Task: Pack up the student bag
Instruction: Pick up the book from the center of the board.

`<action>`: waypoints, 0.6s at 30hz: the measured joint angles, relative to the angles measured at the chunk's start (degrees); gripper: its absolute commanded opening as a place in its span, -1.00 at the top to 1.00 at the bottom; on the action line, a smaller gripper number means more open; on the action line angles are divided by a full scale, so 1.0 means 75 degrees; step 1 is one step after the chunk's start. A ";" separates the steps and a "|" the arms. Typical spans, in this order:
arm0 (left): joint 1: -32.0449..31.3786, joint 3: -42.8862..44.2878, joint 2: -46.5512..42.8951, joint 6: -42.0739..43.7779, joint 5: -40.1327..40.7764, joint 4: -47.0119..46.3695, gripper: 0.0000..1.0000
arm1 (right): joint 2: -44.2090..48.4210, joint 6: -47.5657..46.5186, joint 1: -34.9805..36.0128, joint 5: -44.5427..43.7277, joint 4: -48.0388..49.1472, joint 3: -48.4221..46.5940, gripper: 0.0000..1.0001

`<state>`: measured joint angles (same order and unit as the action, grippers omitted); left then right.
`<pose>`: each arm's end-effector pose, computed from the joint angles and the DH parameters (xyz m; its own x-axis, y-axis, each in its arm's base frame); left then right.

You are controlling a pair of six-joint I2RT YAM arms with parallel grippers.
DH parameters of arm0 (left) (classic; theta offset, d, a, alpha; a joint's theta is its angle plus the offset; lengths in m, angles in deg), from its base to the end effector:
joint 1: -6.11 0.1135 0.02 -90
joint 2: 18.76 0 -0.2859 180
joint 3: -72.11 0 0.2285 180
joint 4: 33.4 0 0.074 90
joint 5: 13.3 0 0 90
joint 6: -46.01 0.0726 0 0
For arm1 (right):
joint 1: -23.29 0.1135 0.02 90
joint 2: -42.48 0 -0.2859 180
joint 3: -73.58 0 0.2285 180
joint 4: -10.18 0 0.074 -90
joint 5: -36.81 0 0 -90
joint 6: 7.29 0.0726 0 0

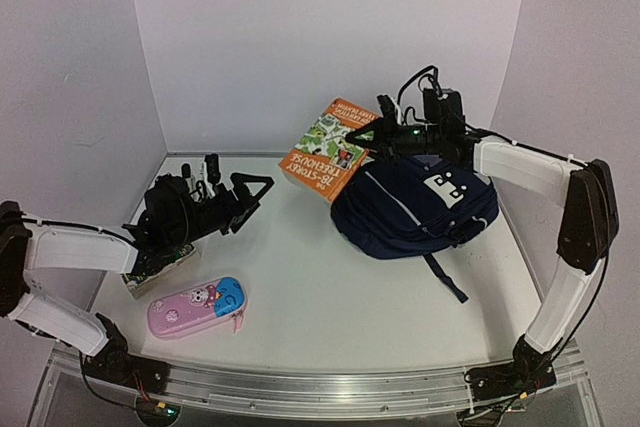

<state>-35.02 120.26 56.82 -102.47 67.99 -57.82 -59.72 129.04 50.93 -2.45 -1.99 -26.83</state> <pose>0.2166 -0.2038 0.2775 -0.6720 -0.5318 -0.5153 0.3657 0.3667 -0.8554 0.3506 0.2471 0.3569 -0.8414 0.0761 -0.5350 -0.5078 0.2274 0.8309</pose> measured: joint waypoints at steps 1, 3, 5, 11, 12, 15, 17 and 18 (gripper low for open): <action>-0.0087 -0.0088 0.0172 -0.0048 0.0061 -0.0305 -0.99 | 0.0000 0.0313 -0.0014 -0.0085 0.0316 0.0002 1.00; -0.0266 -0.0163 0.0476 -0.0120 0.0156 -0.0920 -0.99 | 0.0000 0.0786 -0.0018 -0.0195 0.0849 0.0004 1.00; -0.0445 -0.0169 0.0790 -0.0217 0.0227 -0.1760 -0.99 | 0.0000 0.1223 -0.0012 -0.0275 0.1391 0.0050 1.00; -0.0627 -0.0122 0.1797 -0.0512 0.0333 -0.3768 -0.99 | 0.0000 0.2169 -0.0008 -0.0403 0.2505 0.0474 1.00; -0.0630 -0.0064 0.1999 -0.0574 0.0332 -0.3941 -0.99 | 0.0000 0.2267 0.0003 -0.0410 0.2602 0.0561 1.00; -0.0646 0.0171 0.2622 -0.0785 0.0325 -0.4280 -0.99 | 0.0000 0.2499 0.0030 -0.0434 0.2820 0.0790 1.00; -0.0670 0.0389 0.2995 -0.0928 0.0315 -0.4376 -0.99 | 0.0000 0.2584 0.0077 -0.0442 0.2967 0.0931 1.00; -0.0682 0.0465 0.3111 -0.0999 0.0304 -0.4388 -0.99 | 0.0000 0.2604 0.0117 -0.0440 0.3039 0.1010 1.00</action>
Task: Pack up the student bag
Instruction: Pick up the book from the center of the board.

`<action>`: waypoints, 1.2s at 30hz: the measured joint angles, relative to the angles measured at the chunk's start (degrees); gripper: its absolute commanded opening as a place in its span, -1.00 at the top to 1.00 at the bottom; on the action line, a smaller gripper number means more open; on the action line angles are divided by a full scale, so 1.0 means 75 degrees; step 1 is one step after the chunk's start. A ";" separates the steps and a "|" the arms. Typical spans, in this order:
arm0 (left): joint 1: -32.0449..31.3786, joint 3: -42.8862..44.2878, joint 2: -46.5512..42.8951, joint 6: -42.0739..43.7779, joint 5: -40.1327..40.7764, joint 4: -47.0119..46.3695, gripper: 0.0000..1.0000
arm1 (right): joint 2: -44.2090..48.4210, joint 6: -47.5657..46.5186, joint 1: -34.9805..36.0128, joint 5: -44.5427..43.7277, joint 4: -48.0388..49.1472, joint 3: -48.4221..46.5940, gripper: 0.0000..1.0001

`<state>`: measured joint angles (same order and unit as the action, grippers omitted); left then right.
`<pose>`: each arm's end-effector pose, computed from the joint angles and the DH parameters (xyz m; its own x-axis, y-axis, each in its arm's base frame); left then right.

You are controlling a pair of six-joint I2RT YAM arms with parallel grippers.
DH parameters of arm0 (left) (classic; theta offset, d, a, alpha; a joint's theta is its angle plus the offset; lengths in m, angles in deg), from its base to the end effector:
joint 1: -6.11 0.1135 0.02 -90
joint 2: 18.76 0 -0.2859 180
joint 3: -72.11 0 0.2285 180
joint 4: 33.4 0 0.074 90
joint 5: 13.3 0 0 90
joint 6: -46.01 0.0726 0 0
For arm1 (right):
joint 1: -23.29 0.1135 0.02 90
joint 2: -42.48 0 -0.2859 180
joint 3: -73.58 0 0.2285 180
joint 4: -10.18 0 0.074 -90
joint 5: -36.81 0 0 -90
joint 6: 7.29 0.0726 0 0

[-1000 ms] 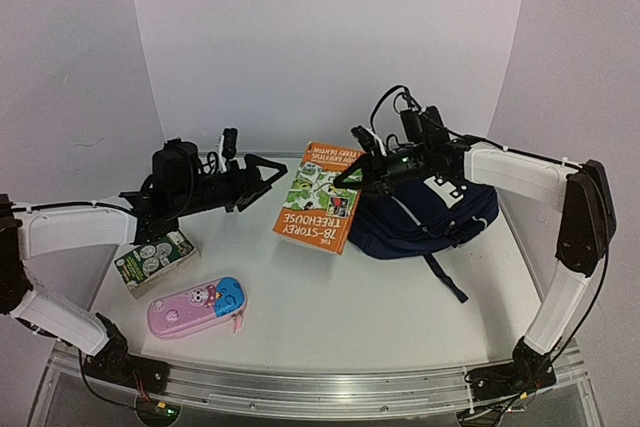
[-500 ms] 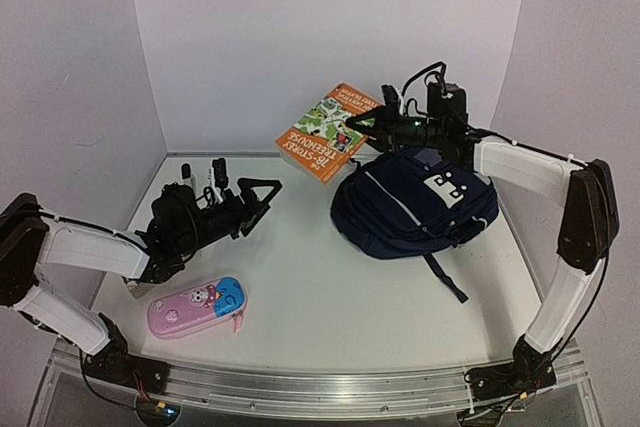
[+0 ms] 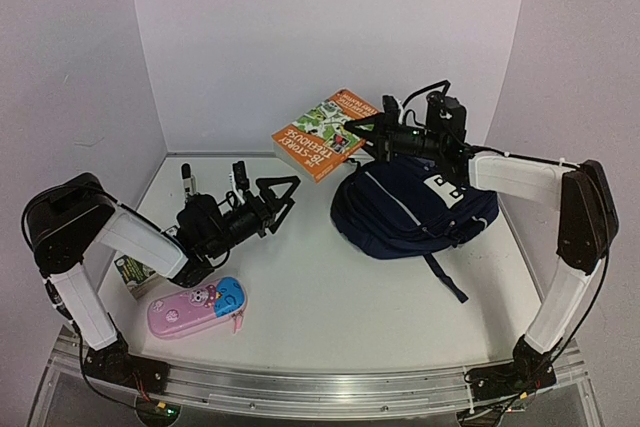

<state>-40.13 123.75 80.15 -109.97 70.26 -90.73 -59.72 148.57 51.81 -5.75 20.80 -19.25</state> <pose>0.2453 -0.2680 0.2536 -0.6761 -0.6063 -0.4187 0.4336 0.1321 -0.8914 0.3514 0.2518 0.3584 -0.8773 0.2257 -0.4235 -0.4142 0.0897 0.9058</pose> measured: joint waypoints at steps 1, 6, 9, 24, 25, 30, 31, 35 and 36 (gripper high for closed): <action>-0.0018 0.0065 0.0091 -0.0036 -0.0013 -0.0017 -0.99 | 0.0000 0.0013 0.0037 0.0003 0.0034 0.0057 1.00; -0.0029 0.0251 0.0187 -0.0073 -0.0164 -0.0078 -0.93 | 0.0000 0.0059 0.0099 -0.0032 0.0243 0.0185 1.00; -0.0029 0.0298 0.0184 -0.0072 -0.0270 -0.0150 -0.88 | 0.0000 0.0059 0.0095 -0.0023 0.0389 0.0185 1.00; -0.0096 0.0118 -0.0366 0.0055 -0.1041 -0.0229 -0.83 | -0.0009 0.0275 -0.0088 0.0228 0.0535 -0.0080 1.00; -0.0096 0.0118 -0.0388 0.0054 -0.1083 -0.0260 -0.83 | -0.0009 0.0310 -0.0098 0.0239 0.0568 -0.0080 1.00; -0.0096 0.0165 -0.0393 0.0009 -0.1261 -0.0275 -0.78 | -0.0009 0.0488 -0.0121 0.0292 0.0687 0.0045 1.00; -0.0096 0.0205 -0.0393 -0.0009 -0.1264 -0.0272 -0.74 | -0.0009 0.0515 -0.0106 0.0317 0.0726 0.0091 1.00; -0.0096 0.0459 -0.0393 -0.0072 -0.1262 -0.0281 -0.59 | -0.0009 0.0575 0.0012 0.0433 0.0853 0.0281 1.00; -0.0096 0.0531 -0.0393 -0.0081 -0.1265 -0.0280 -0.56 | -0.0009 0.0575 0.0047 0.0447 0.0887 0.0329 1.00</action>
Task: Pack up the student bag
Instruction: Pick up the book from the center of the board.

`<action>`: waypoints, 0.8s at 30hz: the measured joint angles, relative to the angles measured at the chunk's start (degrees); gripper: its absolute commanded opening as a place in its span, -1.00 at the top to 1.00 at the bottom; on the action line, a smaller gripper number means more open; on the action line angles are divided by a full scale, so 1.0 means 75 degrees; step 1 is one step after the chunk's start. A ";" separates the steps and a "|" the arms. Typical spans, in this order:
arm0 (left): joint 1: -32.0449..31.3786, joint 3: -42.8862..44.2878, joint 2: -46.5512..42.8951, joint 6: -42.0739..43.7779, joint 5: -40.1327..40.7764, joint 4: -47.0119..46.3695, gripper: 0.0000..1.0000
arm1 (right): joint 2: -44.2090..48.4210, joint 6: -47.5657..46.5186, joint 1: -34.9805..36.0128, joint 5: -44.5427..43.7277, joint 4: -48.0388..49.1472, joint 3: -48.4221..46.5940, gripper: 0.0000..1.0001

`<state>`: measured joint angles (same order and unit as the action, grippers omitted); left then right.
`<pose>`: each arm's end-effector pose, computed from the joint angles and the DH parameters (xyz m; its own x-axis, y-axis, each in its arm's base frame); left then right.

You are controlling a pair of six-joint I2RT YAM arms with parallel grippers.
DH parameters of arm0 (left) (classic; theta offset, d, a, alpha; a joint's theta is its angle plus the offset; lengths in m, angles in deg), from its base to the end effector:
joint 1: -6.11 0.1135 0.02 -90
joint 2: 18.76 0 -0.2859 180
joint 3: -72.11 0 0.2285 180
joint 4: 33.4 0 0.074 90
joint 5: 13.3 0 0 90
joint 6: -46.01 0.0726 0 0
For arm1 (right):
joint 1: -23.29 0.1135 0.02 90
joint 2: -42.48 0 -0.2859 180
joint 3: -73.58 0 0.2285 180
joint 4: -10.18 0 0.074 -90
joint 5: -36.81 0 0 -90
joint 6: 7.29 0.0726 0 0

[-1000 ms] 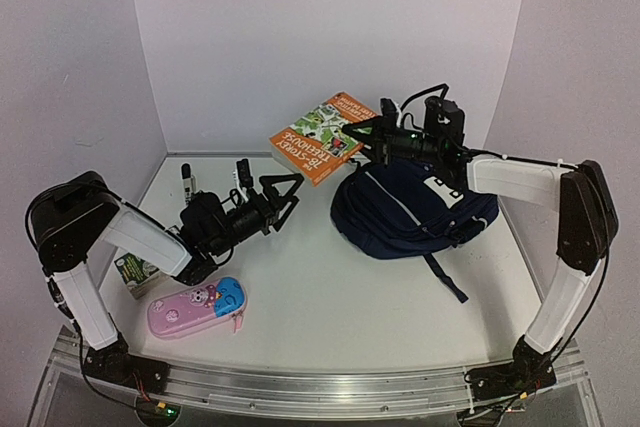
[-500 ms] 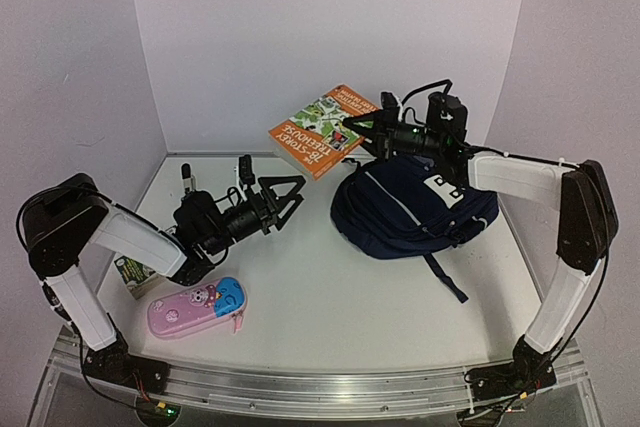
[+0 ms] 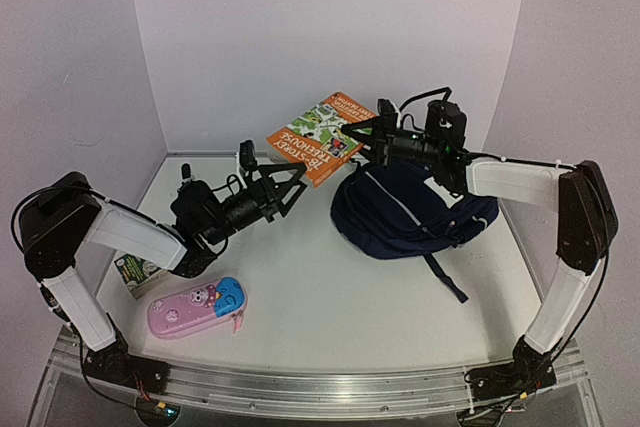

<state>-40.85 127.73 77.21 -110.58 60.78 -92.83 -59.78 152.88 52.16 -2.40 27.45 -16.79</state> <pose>0.2310 -0.2766 0.2969 -0.7187 -0.5234 -0.4578 0.5543 -0.0338 -0.8316 0.3439 0.2538 0.3570 -0.8948 0.1858 -0.4061 -0.4099 0.0189 0.9119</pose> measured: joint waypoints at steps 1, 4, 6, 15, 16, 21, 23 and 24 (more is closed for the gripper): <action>0.0000 0.0067 0.0000 -0.0027 -0.0002 -0.0003 -0.52 | 0.0000 0.0000 0.0032 0.0019 0.0014 0.0048 1.00; 0.0000 0.0167 0.0000 -0.0117 0.0001 -0.0049 -0.37 | 0.0000 -0.0003 0.0095 0.0066 0.0064 0.0180 1.00; 0.0000 0.0167 0.0000 -0.0157 0.0006 -0.0050 -0.22 | 0.0000 -0.0004 0.0140 0.0086 0.0089 0.0259 1.00; 0.0000 0.0167 0.0000 -0.0192 0.0172 0.0073 0.20 | 0.0000 -0.0006 0.0234 0.0108 0.0425 0.0384 1.00; 0.0000 0.0167 0.0000 -0.0193 0.0194 0.0090 0.24 | 0.0000 -0.0006 0.0237 0.0107 0.0455 0.0395 1.00; -0.0006 0.0156 0.0000 -0.0214 0.0353 0.0163 0.49 | 0.0000 -0.0004 0.0305 0.0068 0.0651 0.0544 1.00; -0.0006 0.0150 0.0000 -0.0236 0.0364 0.0219 0.58 | 0.0003 -0.0025 0.0313 0.0032 0.0769 0.0633 1.00; -0.0010 0.0148 0.0000 -0.0258 0.0374 0.0237 0.62 | 0.0005 -0.0045 0.0313 0.0023 0.0811 0.0664 1.00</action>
<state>-40.92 128.83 77.21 -112.51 63.59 -91.05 -59.75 152.54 54.51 -2.22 33.54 -11.81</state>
